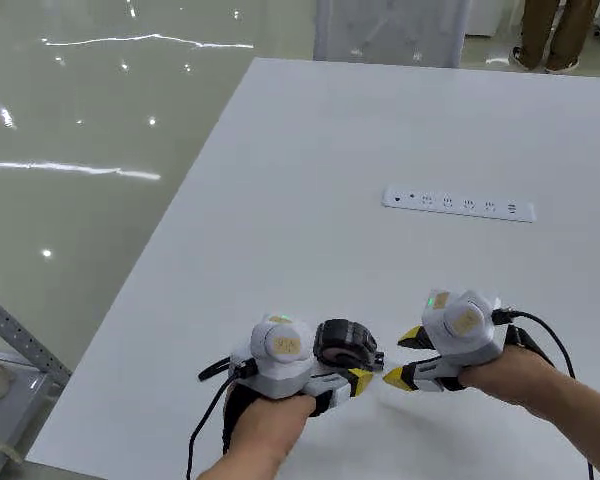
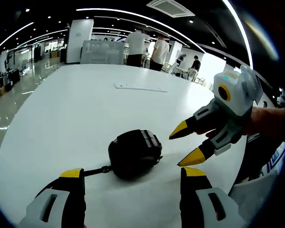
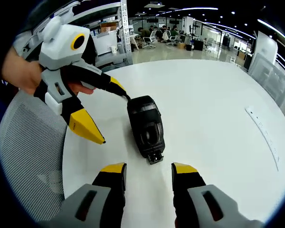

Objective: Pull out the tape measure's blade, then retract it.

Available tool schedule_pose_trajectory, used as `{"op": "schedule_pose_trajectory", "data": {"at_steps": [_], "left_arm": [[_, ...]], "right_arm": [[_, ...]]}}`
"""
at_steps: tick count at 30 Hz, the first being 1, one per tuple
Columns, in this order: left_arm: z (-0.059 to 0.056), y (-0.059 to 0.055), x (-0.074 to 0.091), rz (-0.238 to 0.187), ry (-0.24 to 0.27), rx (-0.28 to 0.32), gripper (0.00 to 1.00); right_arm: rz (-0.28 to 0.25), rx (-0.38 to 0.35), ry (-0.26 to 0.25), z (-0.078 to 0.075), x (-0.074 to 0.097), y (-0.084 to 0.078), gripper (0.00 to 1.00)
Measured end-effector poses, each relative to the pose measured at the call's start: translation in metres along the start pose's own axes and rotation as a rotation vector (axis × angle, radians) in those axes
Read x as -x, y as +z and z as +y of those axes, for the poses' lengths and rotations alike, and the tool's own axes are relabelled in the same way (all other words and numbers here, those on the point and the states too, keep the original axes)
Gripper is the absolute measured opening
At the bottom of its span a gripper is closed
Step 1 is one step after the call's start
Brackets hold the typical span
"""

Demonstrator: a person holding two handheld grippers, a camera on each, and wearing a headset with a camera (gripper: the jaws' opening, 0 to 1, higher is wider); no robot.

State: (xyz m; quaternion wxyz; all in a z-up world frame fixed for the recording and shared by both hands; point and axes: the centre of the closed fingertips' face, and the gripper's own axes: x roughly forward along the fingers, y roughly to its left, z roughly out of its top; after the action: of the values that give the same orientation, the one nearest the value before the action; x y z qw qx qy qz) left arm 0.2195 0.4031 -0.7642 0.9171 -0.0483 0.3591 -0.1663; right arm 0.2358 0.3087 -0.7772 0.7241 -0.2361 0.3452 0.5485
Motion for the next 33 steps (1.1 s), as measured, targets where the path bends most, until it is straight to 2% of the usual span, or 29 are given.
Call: {"op": "schedule_pose_trajectory", "data": {"at_steps": [5,10,19,22,27,33], "left_arm": [[-0.002,0.001,0.010,0.000,-0.012,-0.027,0.81],[-0.007,-0.001,0.017,0.010,-0.031,-0.058,0.85],[-0.015,-0.008,0.024,0.023,-0.065,-0.102,0.90],[-0.016,-0.007,0.027,0.021,-0.070,-0.110,0.91],[-0.015,-0.005,0.036,0.015,-0.075,-0.127,0.91],[-0.012,-0.004,0.050,0.005,-0.068,-0.155,0.93]], "right_arm": [[-0.049,-0.033,-0.043,0.006,0.018,0.006,0.40],[-0.082,-0.073,-0.077,0.012,0.032,0.004,0.44],[-0.095,-0.165,-0.120,0.019,0.052,-0.014,0.55],[-0.107,-0.217,-0.140,0.019,0.060,-0.020,0.60],[-0.130,-0.295,-0.176,0.019,0.077,-0.026,0.71],[-0.154,-0.354,-0.218,0.026,0.098,-0.034,0.78]]}}
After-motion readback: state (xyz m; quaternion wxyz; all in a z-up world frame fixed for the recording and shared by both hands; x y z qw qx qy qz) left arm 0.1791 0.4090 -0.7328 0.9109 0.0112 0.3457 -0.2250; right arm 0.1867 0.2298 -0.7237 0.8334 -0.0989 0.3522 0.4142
